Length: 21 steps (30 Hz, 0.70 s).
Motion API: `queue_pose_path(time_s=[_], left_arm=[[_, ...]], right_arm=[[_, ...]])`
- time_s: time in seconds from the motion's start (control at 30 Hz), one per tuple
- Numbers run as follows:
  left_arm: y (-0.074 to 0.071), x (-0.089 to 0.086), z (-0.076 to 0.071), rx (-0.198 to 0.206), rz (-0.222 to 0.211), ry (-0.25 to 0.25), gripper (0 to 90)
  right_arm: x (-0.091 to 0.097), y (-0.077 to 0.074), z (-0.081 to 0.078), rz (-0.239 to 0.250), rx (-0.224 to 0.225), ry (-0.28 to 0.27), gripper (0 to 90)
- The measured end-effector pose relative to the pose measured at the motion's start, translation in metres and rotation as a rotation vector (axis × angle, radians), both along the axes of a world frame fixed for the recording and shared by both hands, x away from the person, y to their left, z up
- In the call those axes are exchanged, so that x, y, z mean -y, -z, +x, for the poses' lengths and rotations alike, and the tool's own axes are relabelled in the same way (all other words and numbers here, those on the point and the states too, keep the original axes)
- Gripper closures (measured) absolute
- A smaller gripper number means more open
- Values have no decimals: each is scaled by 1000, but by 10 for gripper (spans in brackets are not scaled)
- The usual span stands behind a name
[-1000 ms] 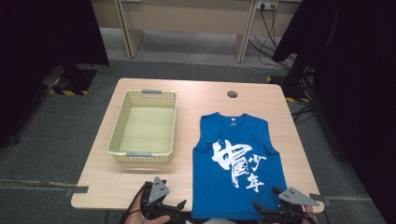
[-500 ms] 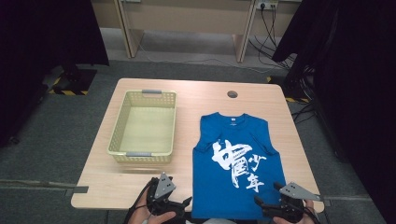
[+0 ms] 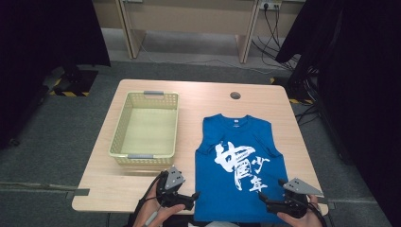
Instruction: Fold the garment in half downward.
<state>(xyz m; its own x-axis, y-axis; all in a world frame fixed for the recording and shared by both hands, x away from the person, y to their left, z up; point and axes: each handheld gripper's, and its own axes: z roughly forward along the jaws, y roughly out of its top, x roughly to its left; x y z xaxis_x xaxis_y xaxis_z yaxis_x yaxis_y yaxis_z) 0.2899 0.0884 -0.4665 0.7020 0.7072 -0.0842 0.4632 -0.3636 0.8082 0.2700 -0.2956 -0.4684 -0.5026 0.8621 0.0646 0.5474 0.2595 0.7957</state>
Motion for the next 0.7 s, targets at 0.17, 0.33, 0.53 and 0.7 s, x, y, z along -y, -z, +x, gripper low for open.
queue_pose_path(time_s=[0.17, 0.33, 0.53, 0.7], left_arm=[[1, 7, 7, 2, 4, 8, 59], [2, 16, 15, 9, 17, 13, 59], [4, 26, 27, 13, 55, 15, 59], [5, 34, 34, 29, 81, 18, 59]], right_arm=[[0, 0, 5, -2, -4, 0, 80], [-1, 1, 14, -1, -17, 2, 80], [-4, 2, 21, -5, -17, 1, 80], [-3, 1, 27, -6, -17, 8, 80]])
